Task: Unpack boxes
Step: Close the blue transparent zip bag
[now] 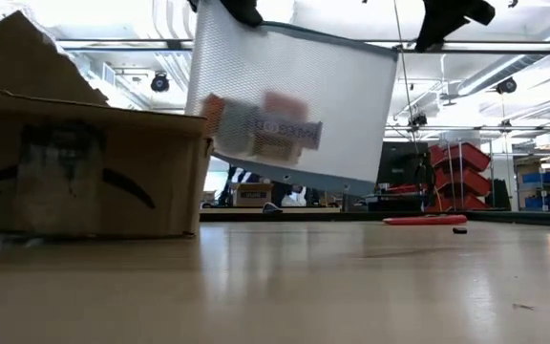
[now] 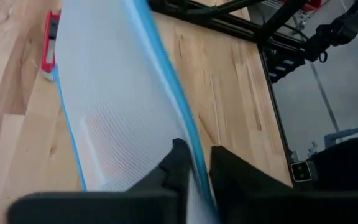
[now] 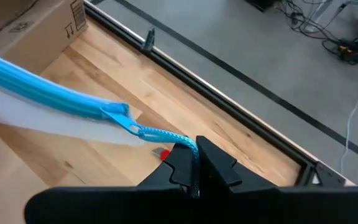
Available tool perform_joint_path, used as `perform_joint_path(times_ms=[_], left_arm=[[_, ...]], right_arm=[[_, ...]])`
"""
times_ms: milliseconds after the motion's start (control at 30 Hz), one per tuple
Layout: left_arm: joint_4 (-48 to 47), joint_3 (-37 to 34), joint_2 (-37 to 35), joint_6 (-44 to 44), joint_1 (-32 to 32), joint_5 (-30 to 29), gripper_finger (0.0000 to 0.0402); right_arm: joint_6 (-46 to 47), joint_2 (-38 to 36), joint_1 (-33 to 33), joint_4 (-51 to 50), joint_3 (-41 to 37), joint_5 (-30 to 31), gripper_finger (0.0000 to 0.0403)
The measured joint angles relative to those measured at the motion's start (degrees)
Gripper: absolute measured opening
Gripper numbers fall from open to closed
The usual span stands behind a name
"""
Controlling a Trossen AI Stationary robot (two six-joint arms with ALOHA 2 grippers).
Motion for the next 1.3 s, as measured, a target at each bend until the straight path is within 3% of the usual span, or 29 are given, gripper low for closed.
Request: perform_joint_path(times_ms=[300, 467, 800, 1300], left_arm=[[0.17, 0.25, 0.0, -0.97, 0.0, -2.1, 0.0246], [0.36, 0.25, 0.0, -1.93, 0.0, -3.95, 0.0303], [-0.82, 0.28, 0.0, -2.11, 0.0, -4.16, 0.0311], [-7.35, -3.22, 0.06, 0.06, -0.01, -5.97, 0.0311]], right_arm=[[1.72, -1.66, 0.0, -2.55, -0.04, 3.25, 0.0], [3.31, -4.04, 0.07, -2.6, 1.3, 6.14, 0.0], [4.0, -9.68, 0.04, -2.88, 4.41, 11.69, 0.0], [1.26, -11.31, 0.04, -0.4, 10.75, 13.22, 0.0]])
